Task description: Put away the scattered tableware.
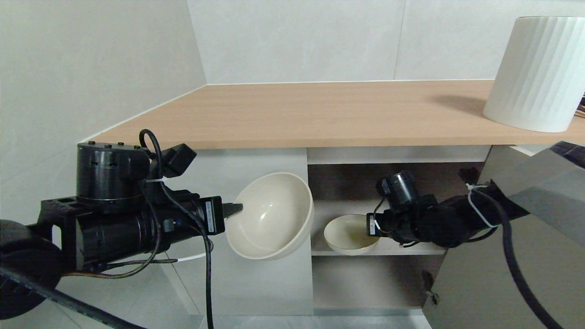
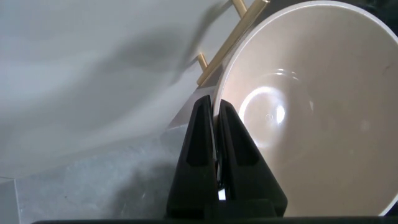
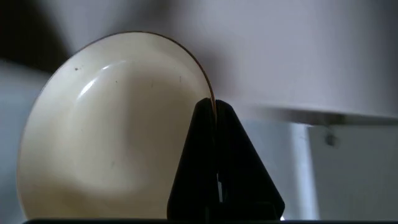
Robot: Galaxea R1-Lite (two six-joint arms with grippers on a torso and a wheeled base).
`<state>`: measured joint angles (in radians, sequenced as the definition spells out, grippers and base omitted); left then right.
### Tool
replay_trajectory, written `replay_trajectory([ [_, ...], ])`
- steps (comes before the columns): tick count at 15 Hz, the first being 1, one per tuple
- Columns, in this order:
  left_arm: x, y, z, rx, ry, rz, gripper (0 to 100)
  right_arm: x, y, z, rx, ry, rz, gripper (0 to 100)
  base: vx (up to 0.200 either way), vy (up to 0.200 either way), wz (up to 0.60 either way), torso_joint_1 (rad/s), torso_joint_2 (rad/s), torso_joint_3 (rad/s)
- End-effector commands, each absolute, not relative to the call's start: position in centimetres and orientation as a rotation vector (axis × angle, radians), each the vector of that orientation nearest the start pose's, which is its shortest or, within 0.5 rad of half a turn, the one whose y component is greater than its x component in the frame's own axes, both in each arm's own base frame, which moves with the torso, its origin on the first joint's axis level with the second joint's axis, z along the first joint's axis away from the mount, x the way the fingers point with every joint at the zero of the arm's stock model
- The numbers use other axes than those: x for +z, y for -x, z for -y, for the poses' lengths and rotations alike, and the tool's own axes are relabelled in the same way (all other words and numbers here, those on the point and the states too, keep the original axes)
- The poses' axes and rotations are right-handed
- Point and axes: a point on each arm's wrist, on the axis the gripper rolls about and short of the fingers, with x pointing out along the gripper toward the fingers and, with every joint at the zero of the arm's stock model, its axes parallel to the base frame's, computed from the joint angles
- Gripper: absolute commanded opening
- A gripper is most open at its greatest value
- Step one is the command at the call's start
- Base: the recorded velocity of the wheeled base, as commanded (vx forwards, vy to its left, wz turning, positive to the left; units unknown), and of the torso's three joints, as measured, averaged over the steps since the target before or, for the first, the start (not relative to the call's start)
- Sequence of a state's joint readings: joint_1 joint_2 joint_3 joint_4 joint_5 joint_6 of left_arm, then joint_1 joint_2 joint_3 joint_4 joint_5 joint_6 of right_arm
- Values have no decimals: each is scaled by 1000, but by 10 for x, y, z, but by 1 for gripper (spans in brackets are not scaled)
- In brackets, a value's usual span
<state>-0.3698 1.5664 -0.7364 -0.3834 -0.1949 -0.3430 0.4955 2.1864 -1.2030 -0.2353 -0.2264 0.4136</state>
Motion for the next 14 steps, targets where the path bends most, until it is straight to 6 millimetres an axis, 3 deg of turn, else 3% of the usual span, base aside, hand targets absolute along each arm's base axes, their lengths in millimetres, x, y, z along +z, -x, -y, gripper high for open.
replay_trajectory([
  [1, 178, -245, 100, -473, 289, -543, 0, 46, -379, -187, 62, -157, -768, 0, 0, 0, 0, 0, 0, 0],
  [6, 176, -244, 102, -480, 285, -552, 0, 14, -403, -182, -79, -128, -753, 0, 0, 0, 0, 0, 0, 0],
  [14, 175, -243, 104, -488, 284, -555, 0, -10, -421, -177, -159, -118, -692, 0, 0, 0, 0, 0, 0, 0],
])
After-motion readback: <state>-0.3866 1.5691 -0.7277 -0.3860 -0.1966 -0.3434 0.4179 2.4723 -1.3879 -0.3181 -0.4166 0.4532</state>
